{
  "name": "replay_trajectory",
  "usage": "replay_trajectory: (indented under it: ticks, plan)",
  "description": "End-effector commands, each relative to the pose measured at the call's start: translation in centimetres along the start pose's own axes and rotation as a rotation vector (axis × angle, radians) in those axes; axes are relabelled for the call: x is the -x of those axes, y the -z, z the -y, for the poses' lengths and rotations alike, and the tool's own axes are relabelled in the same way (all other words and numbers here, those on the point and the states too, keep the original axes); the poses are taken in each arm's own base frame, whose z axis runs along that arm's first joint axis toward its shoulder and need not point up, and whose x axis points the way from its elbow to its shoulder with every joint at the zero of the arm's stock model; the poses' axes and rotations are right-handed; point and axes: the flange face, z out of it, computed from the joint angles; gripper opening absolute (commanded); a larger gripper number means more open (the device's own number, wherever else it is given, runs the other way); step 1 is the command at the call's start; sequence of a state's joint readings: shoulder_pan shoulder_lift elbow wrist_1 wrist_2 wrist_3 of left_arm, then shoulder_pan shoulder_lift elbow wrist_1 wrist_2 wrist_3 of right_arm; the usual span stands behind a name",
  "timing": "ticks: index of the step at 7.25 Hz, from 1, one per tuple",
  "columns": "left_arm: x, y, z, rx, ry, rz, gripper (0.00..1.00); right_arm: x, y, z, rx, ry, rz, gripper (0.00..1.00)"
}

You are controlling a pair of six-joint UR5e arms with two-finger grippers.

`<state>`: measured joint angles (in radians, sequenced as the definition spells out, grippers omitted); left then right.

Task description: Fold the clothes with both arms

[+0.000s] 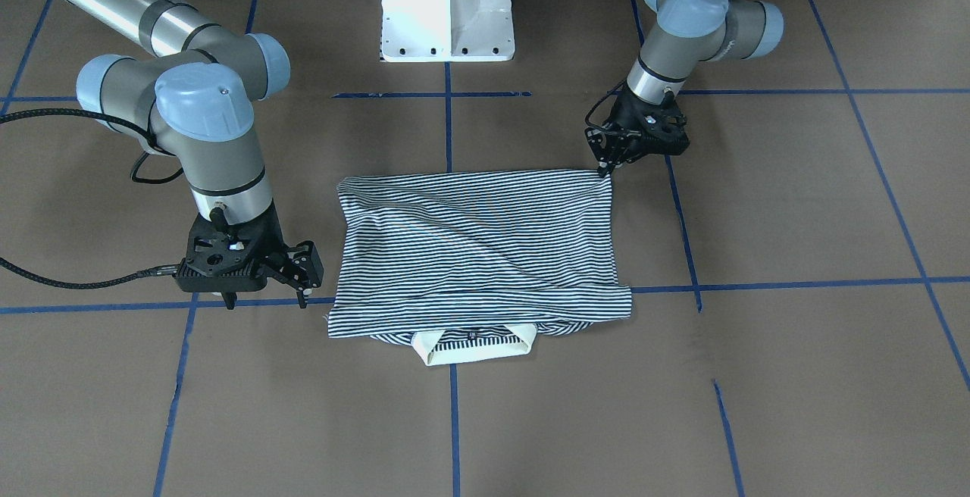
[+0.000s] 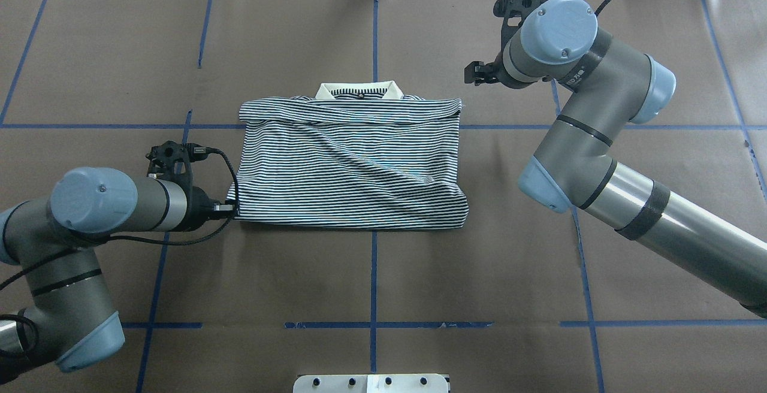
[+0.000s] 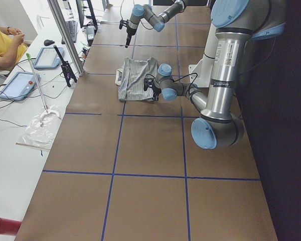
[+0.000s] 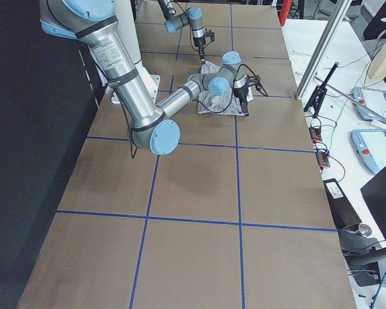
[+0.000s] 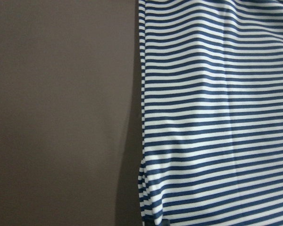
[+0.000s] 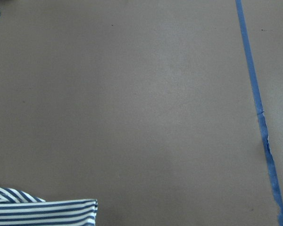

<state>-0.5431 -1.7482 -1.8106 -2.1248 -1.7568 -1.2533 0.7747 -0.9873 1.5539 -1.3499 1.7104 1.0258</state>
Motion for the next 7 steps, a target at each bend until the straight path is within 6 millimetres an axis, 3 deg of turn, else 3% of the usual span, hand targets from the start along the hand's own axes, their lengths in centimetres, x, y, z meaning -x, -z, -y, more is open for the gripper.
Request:
replay_trajectory:
  ticks: [1,2,3,4,5,6,7]
  plan:
    - [7.5,-0.7,9.1,-0.098,-0.079,0.131,0.0,0.0,0.0,0.0,0.0,-0.005,-0.001,1.0]
    - [8.0,-1.2,14.9,-0.147,-0.094,0.167,0.0,0.0,0.1,0.0,-0.001,-0.014,0.002,1.0]
    - [7.8,-3.3,20.6,-0.172,-0.059,0.213,0.0,0.1,0.0,-0.2,0.002,-0.035,0.002,1.0]
    - [6.1,-5.2,26.9,-0.26,-0.041,0.27,0.0,0.1,0.2,-0.2,-0.001,-0.04,0.005,1.0]
    - [5.5,-6.7,31.4,-0.309,-0.034,0.281,0.0,0.4,0.7,-0.2,-0.005,-0.038,0.015,1.0]
    - [6.5,-7.0,34.0,-0.337,-0.059,0.29,0.0,0.4,0.9,-0.3,-0.007,-0.037,0.018,1.0]
    - [7.7,-7.6,34.0,-0.355,-0.061,0.309,0.0,0.5,0.9,-0.2,-0.007,-0.037,0.019,1.0]
